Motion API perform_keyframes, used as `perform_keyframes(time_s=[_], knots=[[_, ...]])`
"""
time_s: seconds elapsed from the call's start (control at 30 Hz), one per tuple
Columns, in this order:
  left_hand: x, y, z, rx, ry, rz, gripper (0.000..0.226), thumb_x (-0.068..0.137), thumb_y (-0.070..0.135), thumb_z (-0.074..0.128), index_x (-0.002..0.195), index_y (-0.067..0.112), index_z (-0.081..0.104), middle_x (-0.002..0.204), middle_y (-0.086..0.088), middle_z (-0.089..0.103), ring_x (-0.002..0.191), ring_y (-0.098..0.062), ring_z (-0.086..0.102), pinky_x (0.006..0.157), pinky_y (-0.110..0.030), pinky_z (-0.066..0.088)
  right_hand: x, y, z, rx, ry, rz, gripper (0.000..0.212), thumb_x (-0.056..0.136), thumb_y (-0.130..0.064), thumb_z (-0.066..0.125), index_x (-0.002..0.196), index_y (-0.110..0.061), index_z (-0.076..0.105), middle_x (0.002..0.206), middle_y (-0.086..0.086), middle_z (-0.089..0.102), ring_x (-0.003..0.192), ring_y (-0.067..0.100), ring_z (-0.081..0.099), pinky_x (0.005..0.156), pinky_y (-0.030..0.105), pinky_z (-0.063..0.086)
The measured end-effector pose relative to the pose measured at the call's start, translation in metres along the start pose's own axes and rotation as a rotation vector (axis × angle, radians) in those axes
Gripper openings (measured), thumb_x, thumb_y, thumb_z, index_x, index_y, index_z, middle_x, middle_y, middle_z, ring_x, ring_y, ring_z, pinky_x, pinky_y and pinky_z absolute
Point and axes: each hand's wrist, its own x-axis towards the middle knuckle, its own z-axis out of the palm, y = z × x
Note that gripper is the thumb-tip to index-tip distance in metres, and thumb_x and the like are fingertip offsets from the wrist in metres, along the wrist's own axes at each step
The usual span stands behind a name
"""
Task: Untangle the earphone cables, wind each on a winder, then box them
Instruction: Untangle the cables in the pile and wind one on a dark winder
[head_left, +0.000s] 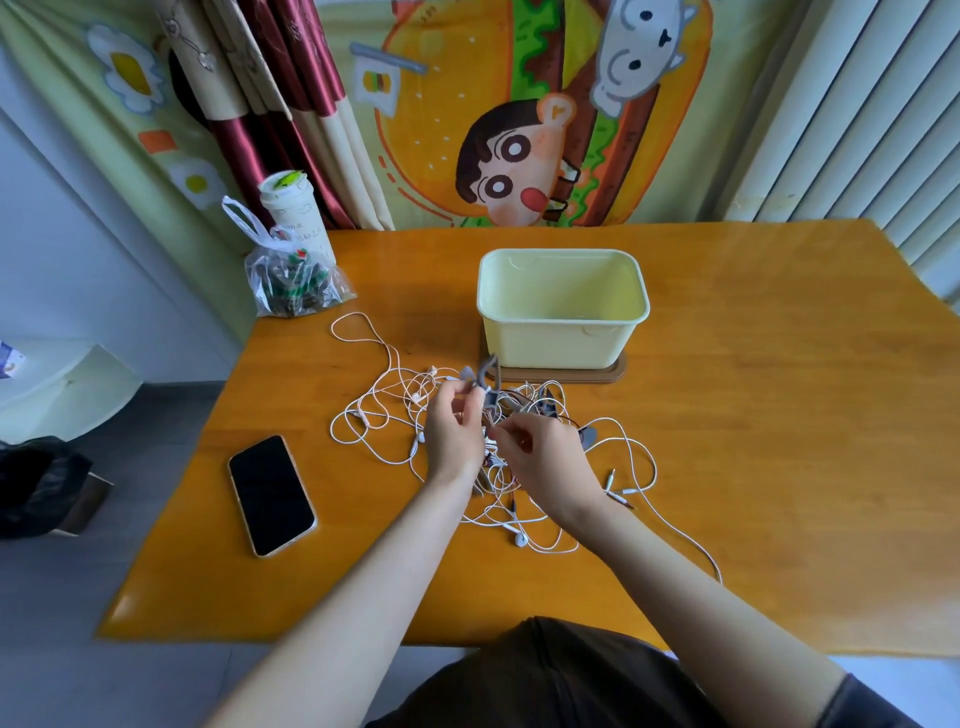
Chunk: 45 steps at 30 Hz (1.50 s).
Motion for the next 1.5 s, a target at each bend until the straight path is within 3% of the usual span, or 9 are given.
perform_keyframes(time_s=[0.17,0.33,0.4,0.53,0.77,0.9,1.13,1.37,1.5], knots=[[0.0,-0.012,-0.009,0.187,-0.078,0.175,0.015,0.097,0.017,0.052,0.106,0.009,0.06,0.1,-0.005,0.06,0.09,-0.017,0.056,0.066,-0.016,0.044,0.009,0.005,-0.017,-0.045,0.042,-0.044,0.02,0.095,-0.018,0.053,0.084,-0.004,0.062,0.072,0.0,0.055,0.062,0.013,0.048,0.058,0.023,0.036],[-0.004,-0.013,-0.012,0.266,-0.194,0.185,0.016,0.096,0.017,0.053,0.107,0.011,0.061,0.102,-0.005,0.06,0.095,-0.021,0.058,0.078,-0.036,0.051,0.02,0.011,-0.033,-0.075,0.124,-0.087,0.015,0.09,-0.022,0.061,0.077,-0.015,0.058,0.077,-0.002,0.054,0.07,0.014,0.048,0.057,0.012,0.033],[-0.008,-0.012,-0.012,0.281,-0.25,0.197,0.016,0.096,0.016,0.052,0.109,0.01,0.061,0.097,-0.002,0.058,0.092,-0.019,0.057,0.073,-0.028,0.05,0.024,0.012,-0.039,-0.054,0.148,-0.081,0.013,0.089,-0.022,0.062,0.078,-0.015,0.06,0.078,0.0,0.057,0.071,0.014,0.05,0.058,0.011,0.034],[-0.014,-0.006,-0.012,0.191,-0.329,0.157,0.019,0.097,0.017,0.05,0.112,0.01,0.059,0.096,0.0,0.059,0.091,-0.012,0.056,0.071,-0.015,0.044,0.029,0.016,-0.044,-0.007,0.164,-0.025,0.015,0.088,-0.024,0.063,0.077,-0.014,0.06,0.074,0.002,0.058,0.065,0.013,0.051,0.055,0.014,0.036],[-0.015,0.002,-0.014,0.122,-0.433,0.062,0.015,0.099,0.021,0.048,0.111,0.019,0.057,0.094,0.006,0.057,0.09,-0.008,0.056,0.076,-0.019,0.045,0.03,0.021,-0.045,0.053,0.208,0.024,0.015,0.089,-0.024,0.063,0.082,-0.011,0.064,0.069,-0.002,0.059,0.061,0.007,0.053,0.054,0.009,0.04],[-0.017,0.009,-0.013,-0.173,-0.544,-0.066,0.013,0.098,0.022,0.047,0.104,0.025,0.058,0.11,-0.009,0.062,0.104,-0.019,0.06,0.095,-0.033,0.046,0.029,0.027,-0.038,0.134,0.126,0.11,0.023,0.091,-0.018,0.059,0.069,-0.017,0.059,0.063,-0.003,0.059,0.06,0.015,0.055,0.054,0.019,0.043],[-0.009,0.016,-0.006,-0.595,-0.327,-0.214,0.013,0.099,0.019,0.046,0.101,0.016,0.058,0.098,-0.005,0.066,0.088,-0.016,0.064,0.078,-0.024,0.052,0.011,0.019,-0.005,0.311,0.013,0.153,0.024,0.096,-0.018,0.05,0.076,-0.011,0.062,0.062,-0.002,0.053,0.052,0.009,0.043,0.047,0.016,0.034],[-0.004,0.014,-0.003,-0.551,-0.108,-0.246,0.011,0.098,0.025,0.05,0.097,0.02,0.06,0.098,-0.01,0.058,0.087,-0.02,0.057,0.076,-0.026,0.049,-0.002,0.01,0.003,0.094,0.016,0.018,0.016,0.096,-0.016,0.051,0.099,-0.013,0.067,0.066,-0.012,0.055,0.054,0.005,0.048,0.049,0.014,0.037],[0.001,0.008,-0.004,-0.252,-0.02,-0.1,0.008,0.097,0.026,0.052,0.099,0.022,0.058,0.091,0.002,0.058,0.087,-0.014,0.055,0.076,-0.023,0.047,-0.007,0.002,0.0,0.014,0.037,-0.072,0.021,0.095,-0.021,0.054,0.093,-0.008,0.07,0.073,-0.002,0.063,0.06,0.009,0.055,0.054,0.015,0.04]])
